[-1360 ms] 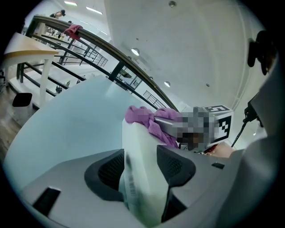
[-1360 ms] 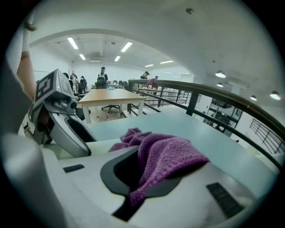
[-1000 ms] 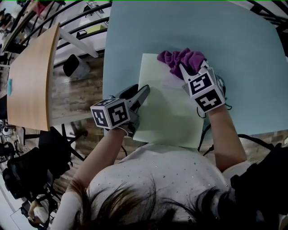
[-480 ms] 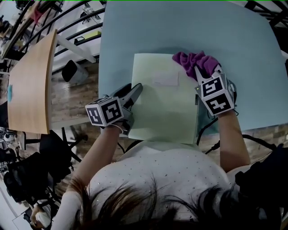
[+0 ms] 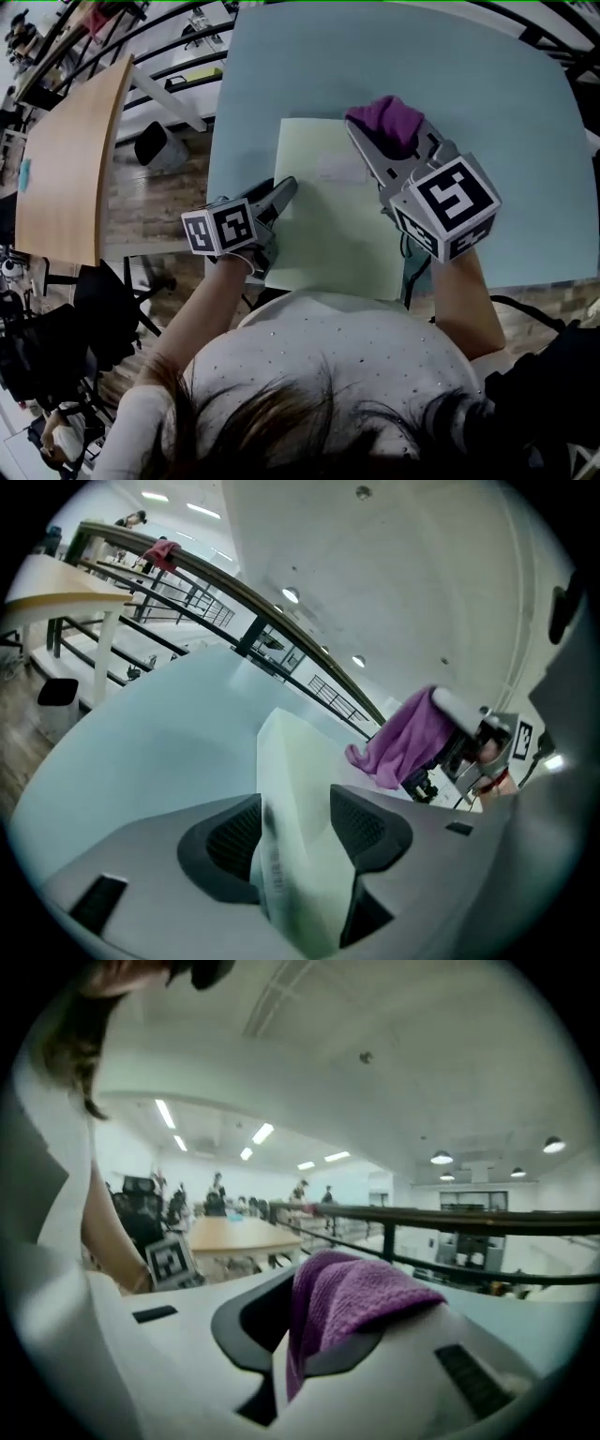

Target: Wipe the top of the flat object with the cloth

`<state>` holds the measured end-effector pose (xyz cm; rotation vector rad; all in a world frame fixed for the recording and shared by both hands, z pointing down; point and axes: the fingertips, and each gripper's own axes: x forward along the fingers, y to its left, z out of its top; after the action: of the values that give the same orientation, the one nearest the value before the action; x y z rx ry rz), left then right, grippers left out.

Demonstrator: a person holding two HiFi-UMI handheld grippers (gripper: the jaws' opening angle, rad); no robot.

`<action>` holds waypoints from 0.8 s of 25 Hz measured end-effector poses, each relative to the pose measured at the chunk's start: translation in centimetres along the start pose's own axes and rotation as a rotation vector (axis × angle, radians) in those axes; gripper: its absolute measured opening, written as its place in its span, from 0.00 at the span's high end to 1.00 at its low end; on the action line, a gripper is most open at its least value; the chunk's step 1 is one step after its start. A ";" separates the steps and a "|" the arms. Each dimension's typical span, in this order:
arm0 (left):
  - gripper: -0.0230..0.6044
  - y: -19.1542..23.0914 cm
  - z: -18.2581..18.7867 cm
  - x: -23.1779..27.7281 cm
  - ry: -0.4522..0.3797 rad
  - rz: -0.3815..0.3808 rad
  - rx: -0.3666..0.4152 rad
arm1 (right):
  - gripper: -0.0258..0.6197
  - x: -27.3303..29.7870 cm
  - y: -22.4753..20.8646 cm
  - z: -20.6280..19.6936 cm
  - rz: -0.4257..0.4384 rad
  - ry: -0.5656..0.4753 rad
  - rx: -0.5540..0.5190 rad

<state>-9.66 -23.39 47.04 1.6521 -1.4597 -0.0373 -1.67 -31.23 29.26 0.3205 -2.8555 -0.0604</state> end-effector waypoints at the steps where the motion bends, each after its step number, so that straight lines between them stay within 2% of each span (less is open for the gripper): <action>1: 0.61 0.0 0.1 0.0 0.000 0.019 0.022 | 0.95 0.7 1.7 2.3 0.075 -0.087 0.013; 2: 0.61 0.0 0.2 0.0 -0.001 0.038 0.042 | 0.95 1.4 3.1 4.0 0.132 -0.144 0.016; 4: 0.61 0.0 0.3 0.0 -0.001 0.054 0.068 | 0.95 2.9 5.0 4.6 0.175 -0.145 -0.017; 6: 0.61 0.1 0.2 -0.2 -0.001 0.053 0.075 | 0.95 5.2 5.7 1.7 0.146 -0.033 -0.088; 8: 0.61 0.2 0.2 -0.3 -0.002 0.049 0.076 | 0.95 7.6 6.1 -2.9 0.117 0.129 -0.180; 10: 0.61 0.3 0.3 0.0 -0.003 0.050 0.082 | 0.95 9.6 6.6 -7.2 0.133 0.268 -0.247; 12: 0.61 0.6 0.4 0.0 -0.002 0.055 0.084 | 0.95 11.0 7.4 -10.3 0.166 0.372 -0.269; 15: 0.61 1.0 0.4 -0.1 -0.002 0.051 0.074 | 0.95 11.6 7.9 -12.2 0.146 0.422 -0.282; 20: 0.61 1.1 0.5 -0.3 -0.004 0.058 0.075 | 0.95 10.4 6.3 -12.9 0.066 0.489 -0.228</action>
<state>-10.90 -23.31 47.29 1.6692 -1.5276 0.0467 -9.28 -27.56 44.85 0.1644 -2.3441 -0.2557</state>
